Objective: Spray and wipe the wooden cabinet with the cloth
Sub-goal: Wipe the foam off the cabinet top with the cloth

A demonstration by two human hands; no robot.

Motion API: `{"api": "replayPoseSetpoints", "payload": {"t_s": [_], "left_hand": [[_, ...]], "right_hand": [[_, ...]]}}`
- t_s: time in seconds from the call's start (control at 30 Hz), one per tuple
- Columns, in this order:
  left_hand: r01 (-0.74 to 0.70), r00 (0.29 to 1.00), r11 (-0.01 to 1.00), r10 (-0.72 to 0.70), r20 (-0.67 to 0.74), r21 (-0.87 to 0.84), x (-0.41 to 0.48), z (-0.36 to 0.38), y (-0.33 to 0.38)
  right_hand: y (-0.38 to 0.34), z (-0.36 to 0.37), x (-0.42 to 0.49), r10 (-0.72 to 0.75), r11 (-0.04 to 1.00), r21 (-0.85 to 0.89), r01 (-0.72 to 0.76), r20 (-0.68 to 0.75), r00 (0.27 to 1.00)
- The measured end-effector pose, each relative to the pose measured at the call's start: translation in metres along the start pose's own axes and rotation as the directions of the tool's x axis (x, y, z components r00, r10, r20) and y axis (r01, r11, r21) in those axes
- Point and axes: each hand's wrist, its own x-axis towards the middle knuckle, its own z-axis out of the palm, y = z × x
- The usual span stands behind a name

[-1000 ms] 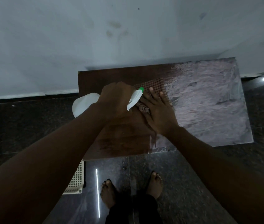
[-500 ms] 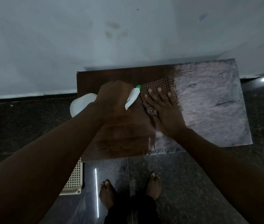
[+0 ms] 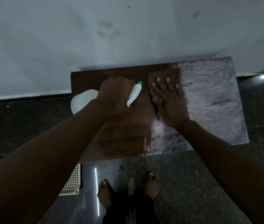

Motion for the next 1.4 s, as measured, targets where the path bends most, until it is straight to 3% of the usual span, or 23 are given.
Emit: {"api": "replayPoseSetpoints", "payload": {"t_s": [0.17,0.47,0.7,0.97,1.2,1.4], "left_hand": [[-0.013,1.0,1.0,0.013,0.011,0.008,0.008,0.006,0.015],[-0.058,0.997,0.997,0.06,-0.052,0.043,0.016,0.012,0.022],[-0.113,0.989,0.993,0.117,-0.087,0.041,0.025,0.006,0.035],[-0.177,0.982,0.976,0.184,-0.048,0.126,0.042,0.012,0.048],[-0.224,0.968,0.962,0.239,-0.082,0.155,0.042,0.013,0.058],[-0.244,0.965,0.955,0.256,-0.053,0.169,0.047,0.017,0.061]], "right_hand": [[0.008,-0.004,-0.019,-0.074,0.997,-0.016,0.075,0.033,0.997],[0.024,-0.007,0.021,0.093,0.996,0.01,-0.093,-0.026,0.995],[0.009,0.003,-0.055,-0.043,0.998,-0.044,0.044,0.034,0.999],[0.029,-0.01,0.001,0.111,0.993,0.028,-0.111,0.007,0.994],[0.022,-0.001,-0.057,0.001,1.0,-0.023,-0.001,0.023,1.0],[0.023,-0.001,-0.054,0.01,1.0,-0.03,-0.01,0.005,1.0]]}}
